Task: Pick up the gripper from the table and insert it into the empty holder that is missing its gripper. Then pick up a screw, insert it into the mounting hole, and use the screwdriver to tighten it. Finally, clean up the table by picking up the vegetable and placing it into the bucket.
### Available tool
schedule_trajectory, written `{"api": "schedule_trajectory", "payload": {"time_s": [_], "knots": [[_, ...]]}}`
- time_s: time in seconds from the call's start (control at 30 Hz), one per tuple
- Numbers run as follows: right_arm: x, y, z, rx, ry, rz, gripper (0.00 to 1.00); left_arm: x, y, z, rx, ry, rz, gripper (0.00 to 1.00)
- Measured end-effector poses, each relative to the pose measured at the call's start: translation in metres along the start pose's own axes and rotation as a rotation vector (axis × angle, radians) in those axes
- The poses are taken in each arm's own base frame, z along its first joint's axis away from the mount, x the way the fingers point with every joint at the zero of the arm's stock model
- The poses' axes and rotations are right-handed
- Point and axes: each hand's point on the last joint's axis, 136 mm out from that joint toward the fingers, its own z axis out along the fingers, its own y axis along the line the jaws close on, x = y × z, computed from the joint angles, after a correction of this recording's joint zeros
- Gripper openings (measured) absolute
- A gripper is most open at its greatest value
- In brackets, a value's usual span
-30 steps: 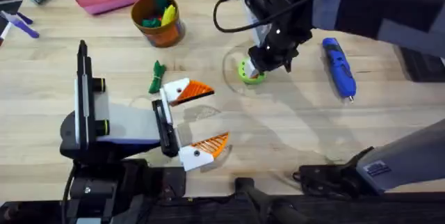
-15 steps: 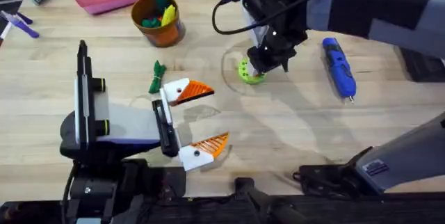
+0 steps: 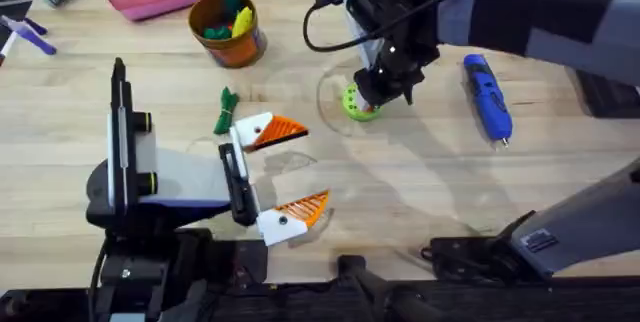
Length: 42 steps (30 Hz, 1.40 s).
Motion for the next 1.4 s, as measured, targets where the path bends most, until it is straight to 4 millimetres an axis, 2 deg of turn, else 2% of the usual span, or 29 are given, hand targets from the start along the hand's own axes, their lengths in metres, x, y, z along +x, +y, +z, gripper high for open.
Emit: {"api": "schedule_trajectory", "payload": {"time_s": [0.17, 0.37, 1.0, 1.2, 1.4], "knots": [[-0.001, 0.0, 0.003, 0.002, 0.005, -0.001, 0.151, 0.0, 0.0, 0.0, 0.0, 0.0, 0.0, 0.986], [-0.001, 0.0, 0.003, 0.002, 0.005, -0.001, 0.013, 0.0, 0.0, 0.0, 0.0, 0.0, 0.0, 0.985], [0.002, 0.002, -0.002, 0.01, 0.021, -0.013, 0.006, 0.0, 0.0, 0.0, 0.002, 0.0, 0.0, 0.985], [0.002, 0.002, -0.025, 0.015, 0.03, -0.023, 0.006, 0.0, 0.0, 0.0, 0.002, 0.0, 0.0, 0.985], [-0.007, 0.006, -0.079, 0.002, -0.044, -0.035, 0.006, 0.0, 0.0, 0.0, 0.002, 0.0, 0.0, 0.985]]}}
